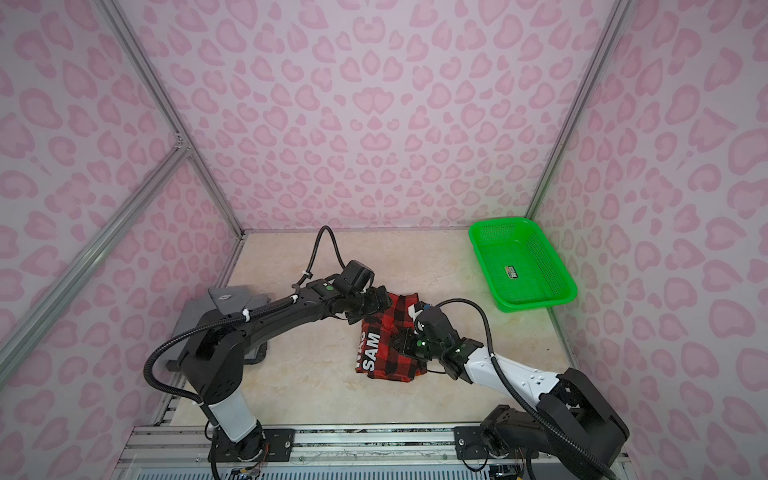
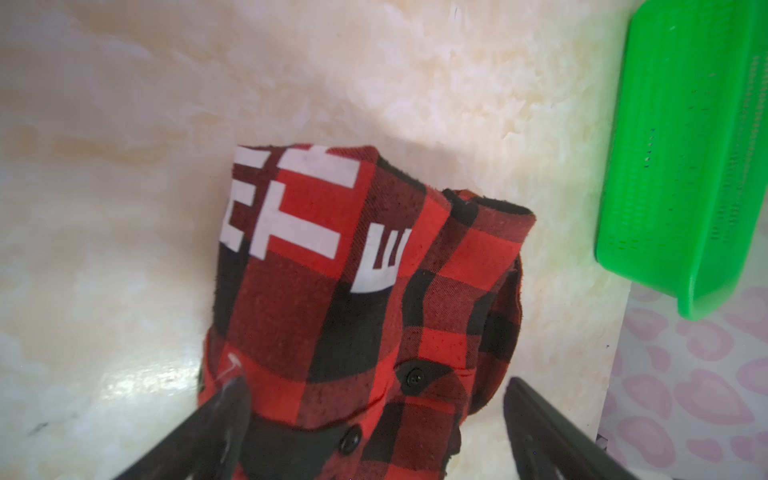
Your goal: Fold and stack the long sleeve shirts
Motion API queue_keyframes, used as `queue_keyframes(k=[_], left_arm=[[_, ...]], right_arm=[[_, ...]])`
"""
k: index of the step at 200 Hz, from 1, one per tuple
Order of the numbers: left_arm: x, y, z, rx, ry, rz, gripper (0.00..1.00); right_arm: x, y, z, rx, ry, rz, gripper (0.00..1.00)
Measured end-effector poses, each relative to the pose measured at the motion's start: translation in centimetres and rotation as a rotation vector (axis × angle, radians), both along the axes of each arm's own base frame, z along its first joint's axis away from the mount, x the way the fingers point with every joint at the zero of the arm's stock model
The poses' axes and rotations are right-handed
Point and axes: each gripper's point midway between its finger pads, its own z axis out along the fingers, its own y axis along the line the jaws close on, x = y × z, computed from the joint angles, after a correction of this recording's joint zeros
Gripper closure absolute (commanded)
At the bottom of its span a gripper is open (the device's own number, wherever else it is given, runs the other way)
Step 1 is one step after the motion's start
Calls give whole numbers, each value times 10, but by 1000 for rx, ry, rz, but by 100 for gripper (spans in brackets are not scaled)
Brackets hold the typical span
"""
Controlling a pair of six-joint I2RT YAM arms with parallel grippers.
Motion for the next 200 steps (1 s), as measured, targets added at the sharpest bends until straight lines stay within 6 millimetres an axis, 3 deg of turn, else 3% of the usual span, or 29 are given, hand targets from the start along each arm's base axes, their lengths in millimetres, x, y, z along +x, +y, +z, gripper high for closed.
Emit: queue_keyframes(k=[47, 68, 92, 118, 136, 153, 166, 180, 200], left_arm=[[1, -3, -53, 54, 113, 35, 4], [-1, -2, -62, 59, 115, 39, 4], [0, -2, -60, 50, 102, 41, 3], [-12, 10, -43, 78, 120, 40, 2], [-15, 11, -1, 53, 72, 33, 1], [-17, 9, 49, -7, -23, 27, 1], [-24, 5, 73, -41, -67, 15, 1], [-35, -2, 81, -56, -79, -4, 1], [-46, -13, 74, -56, -59, -23, 1]], right_arm=[[-6, -32, -58, -95, 106, -71, 75], [-2, -34, -59, -74, 95, -76, 76], [-1, -34, -49, -62, 74, -74, 75], [1, -21, -12, -18, -8, -39, 74], [-1, -16, 6, 8, -50, -23, 73], [-1, -23, 0, -17, -44, -43, 73], [-5, -26, -9, -33, -20, -43, 74], [-10, -26, -15, -34, -3, -32, 74], [-16, -26, -21, -28, 12, -23, 74]])
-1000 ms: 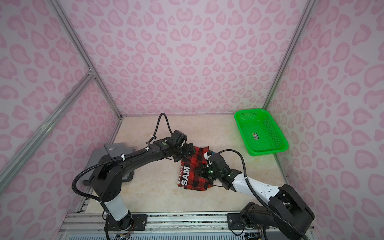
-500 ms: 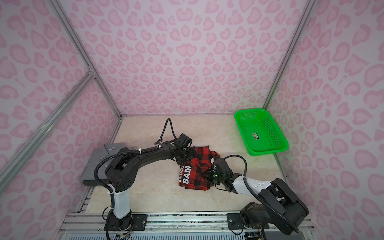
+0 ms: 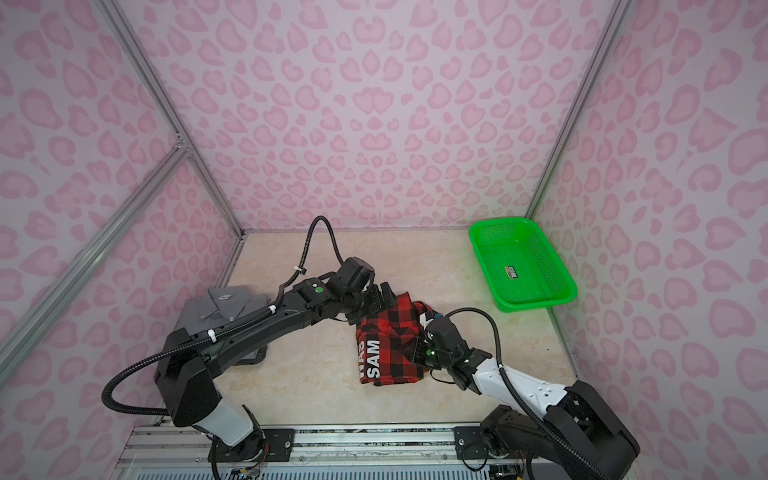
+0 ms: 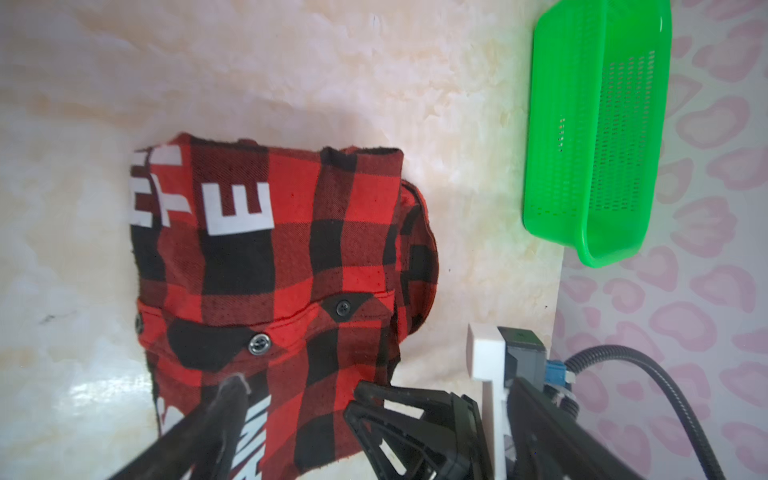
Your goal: Fold and stack the long sleeve shirts
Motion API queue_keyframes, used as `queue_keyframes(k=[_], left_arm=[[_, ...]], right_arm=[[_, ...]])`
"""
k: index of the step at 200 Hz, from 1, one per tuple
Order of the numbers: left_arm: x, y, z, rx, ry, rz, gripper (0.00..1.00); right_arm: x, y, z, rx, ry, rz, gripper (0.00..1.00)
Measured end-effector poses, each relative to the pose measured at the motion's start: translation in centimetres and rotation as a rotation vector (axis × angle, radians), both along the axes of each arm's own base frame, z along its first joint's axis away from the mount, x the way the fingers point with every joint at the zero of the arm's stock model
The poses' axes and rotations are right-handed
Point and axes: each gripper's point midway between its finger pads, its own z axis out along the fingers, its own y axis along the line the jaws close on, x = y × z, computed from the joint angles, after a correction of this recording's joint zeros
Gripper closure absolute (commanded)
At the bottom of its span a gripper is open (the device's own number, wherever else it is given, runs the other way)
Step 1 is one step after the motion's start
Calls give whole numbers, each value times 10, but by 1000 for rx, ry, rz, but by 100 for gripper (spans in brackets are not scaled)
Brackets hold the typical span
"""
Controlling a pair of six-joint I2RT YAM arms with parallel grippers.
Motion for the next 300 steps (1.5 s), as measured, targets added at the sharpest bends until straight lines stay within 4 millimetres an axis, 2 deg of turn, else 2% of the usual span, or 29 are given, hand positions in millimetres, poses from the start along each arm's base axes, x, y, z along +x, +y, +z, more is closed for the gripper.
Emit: queue_keyframes(k=[15, 50, 91, 118, 130, 143, 167, 177, 188, 218, 252, 271, 286, 300], left_arm=[[3, -8, -17, 3, 23, 5, 1], [-2, -12, -83, 65, 133, 19, 1], [-8, -15, -117, 65, 185, 28, 1], [-8, -18, -115, 53, 186, 26, 1], [-9, -18, -105, 47, 180, 23, 1], [-10, -17, -79, 25, 147, 23, 1], [-19, -16, -9, -77, 24, 1, 0], [-26, -14, 2, -100, -8, -6, 1], [-39, -9, -8, -89, 8, -7, 0], [-77, 3, -73, 18, 143, -8, 1], [-92, 1, -119, 38, 227, 9, 0], [-93, -1, -130, 11, 238, 24, 1], [-90, -6, -127, -26, 233, 21, 0], [-86, -7, -121, -34, 233, 24, 0]], right_arm=[[-5, 0, -3, 1, 9, 5, 74], [-17, 5, 1, 12, -17, 32, 74], [-24, -10, -25, -54, 17, 1, 74], [-26, -12, -35, -71, 37, 0, 74], [-25, -12, -36, -72, 36, -1, 74], [-25, -12, -36, -70, 33, -2, 74], [-24, -12, -34, -67, 26, -4, 74], [-24, -11, -33, -66, 25, -4, 74], [-24, -11, -33, -65, 24, -5, 74], [-24, -11, -32, -65, 23, -5, 74], [-21, -10, -30, -62, 19, -5, 75], [-22, -10, -27, -59, 15, -6, 73], [-21, -11, -21, -68, 12, -2, 65], [-14, -10, -2, -78, -21, 6, 55]])
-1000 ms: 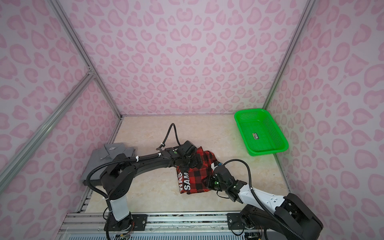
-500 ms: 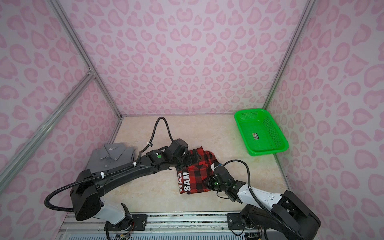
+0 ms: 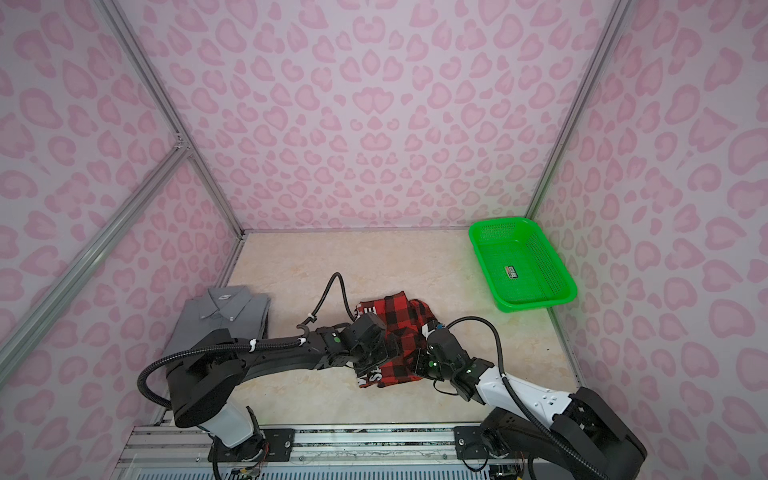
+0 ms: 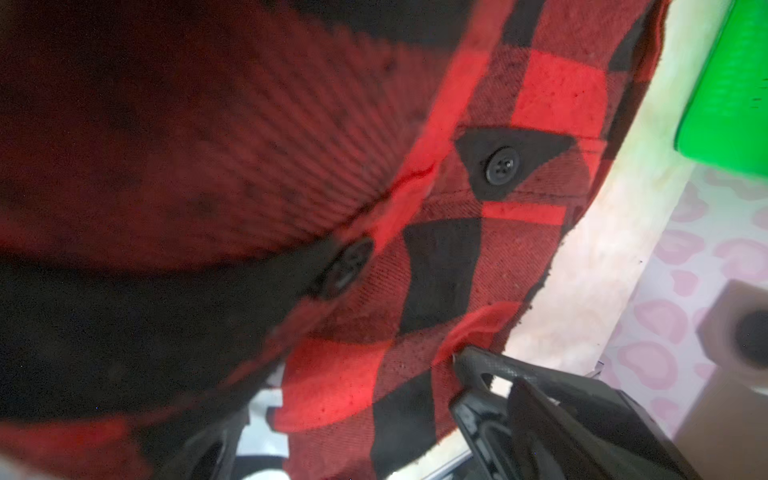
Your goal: Fold and stack the long sleeve shirts
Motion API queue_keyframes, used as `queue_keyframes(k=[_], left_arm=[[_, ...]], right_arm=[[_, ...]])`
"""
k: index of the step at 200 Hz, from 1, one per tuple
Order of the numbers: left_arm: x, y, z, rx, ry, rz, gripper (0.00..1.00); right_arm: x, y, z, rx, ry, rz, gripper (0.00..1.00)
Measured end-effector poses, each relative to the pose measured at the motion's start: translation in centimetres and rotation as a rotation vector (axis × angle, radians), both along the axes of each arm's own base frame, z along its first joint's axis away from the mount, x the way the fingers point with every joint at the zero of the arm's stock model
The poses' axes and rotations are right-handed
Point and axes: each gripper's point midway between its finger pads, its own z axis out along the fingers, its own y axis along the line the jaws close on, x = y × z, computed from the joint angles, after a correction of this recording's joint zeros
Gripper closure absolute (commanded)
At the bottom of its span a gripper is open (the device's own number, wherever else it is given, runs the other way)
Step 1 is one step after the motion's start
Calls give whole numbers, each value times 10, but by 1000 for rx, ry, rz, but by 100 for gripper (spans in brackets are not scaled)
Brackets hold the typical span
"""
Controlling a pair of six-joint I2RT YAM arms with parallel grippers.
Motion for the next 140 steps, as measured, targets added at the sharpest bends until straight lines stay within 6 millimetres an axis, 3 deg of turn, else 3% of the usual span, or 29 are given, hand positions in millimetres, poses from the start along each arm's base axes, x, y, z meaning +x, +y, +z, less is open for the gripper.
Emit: queue_keyframes(k=[14, 26, 40, 54, 75, 106, 140], left_arm=[[8, 6, 15, 12, -25, 8, 0], [17, 13, 32, 9, -54, 14, 0], [27, 22, 47, 13, -78, 20, 0], [34, 34, 52, 31, -85, 27, 0], [36, 38, 63, 63, -89, 4, 0], [51, 0, 96, 17, -142, -74, 1], [45, -25, 79, 36, -92, -147, 3]], right_arm=[[12, -7, 25, -40, -57, -14, 41], [30, -21, 48, -71, -125, -50, 36], [55, -52, 68, -114, -171, -133, 29], [73, -83, 75, -152, -178, -206, 25], [85, -94, 67, -173, -132, -183, 24], [99, -88, 38, -188, -48, -96, 28], [110, -92, 1, -202, 33, -96, 39]])
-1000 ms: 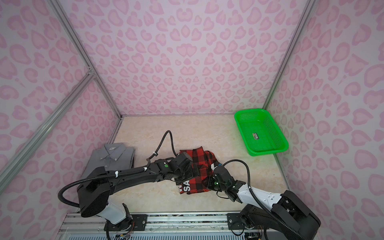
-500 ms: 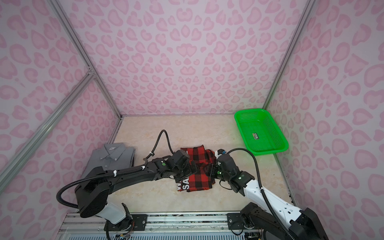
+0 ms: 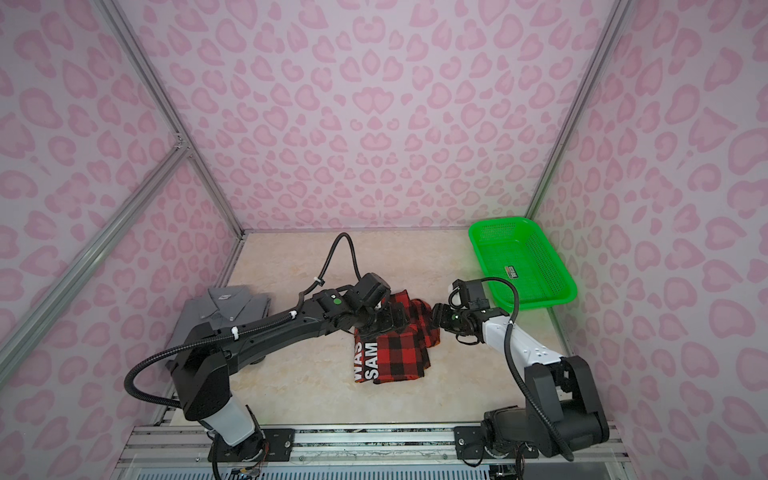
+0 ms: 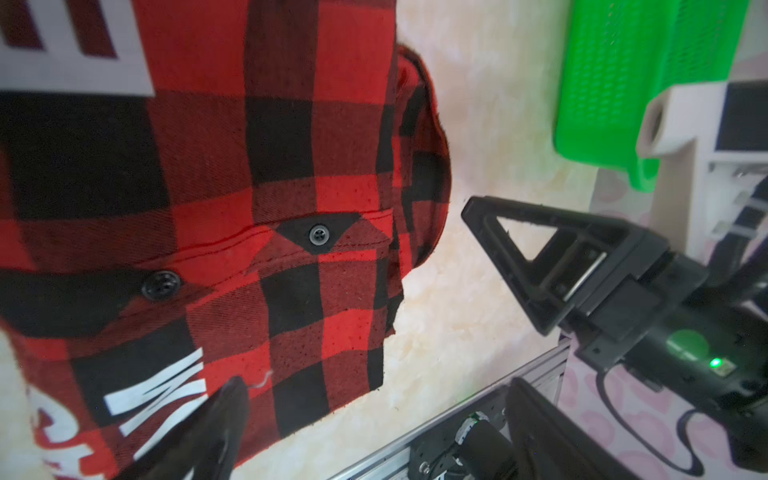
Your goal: Fold and stack the long sleeve shirts
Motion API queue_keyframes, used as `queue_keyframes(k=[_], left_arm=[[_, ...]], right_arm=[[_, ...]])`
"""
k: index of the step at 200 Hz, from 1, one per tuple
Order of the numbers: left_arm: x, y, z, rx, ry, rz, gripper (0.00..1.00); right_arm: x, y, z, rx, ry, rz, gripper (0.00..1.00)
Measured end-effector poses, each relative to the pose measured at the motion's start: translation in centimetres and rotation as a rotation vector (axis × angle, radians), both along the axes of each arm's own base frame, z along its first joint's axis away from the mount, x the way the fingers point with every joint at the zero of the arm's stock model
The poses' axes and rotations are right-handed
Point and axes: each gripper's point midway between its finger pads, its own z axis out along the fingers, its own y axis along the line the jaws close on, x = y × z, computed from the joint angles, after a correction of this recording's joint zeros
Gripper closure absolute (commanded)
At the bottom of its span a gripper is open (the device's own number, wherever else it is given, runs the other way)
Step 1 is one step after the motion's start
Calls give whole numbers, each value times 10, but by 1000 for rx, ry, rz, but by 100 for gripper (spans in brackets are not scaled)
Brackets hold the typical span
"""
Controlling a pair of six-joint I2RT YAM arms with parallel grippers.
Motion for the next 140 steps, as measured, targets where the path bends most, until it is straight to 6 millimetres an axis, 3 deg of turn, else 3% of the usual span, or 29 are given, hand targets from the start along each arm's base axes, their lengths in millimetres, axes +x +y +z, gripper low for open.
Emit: queue_keyframes(k=[34, 67, 87, 140], left_arm=[[3, -18, -17, 18, 34, -21, 4], [8, -22, -49, 66, 77, -19, 4], [11, -19, -64, 82, 105, -11, 4], [29, 4, -78, 91, 125, 49, 5]], right_arm=[[10, -3, -8, -22, -15, -16, 41], [20, 1, -18, 1, -30, -9, 36], [19, 12, -19, 39, -46, 25, 33], [-2, 43, -23, 161, -67, 126, 32]])
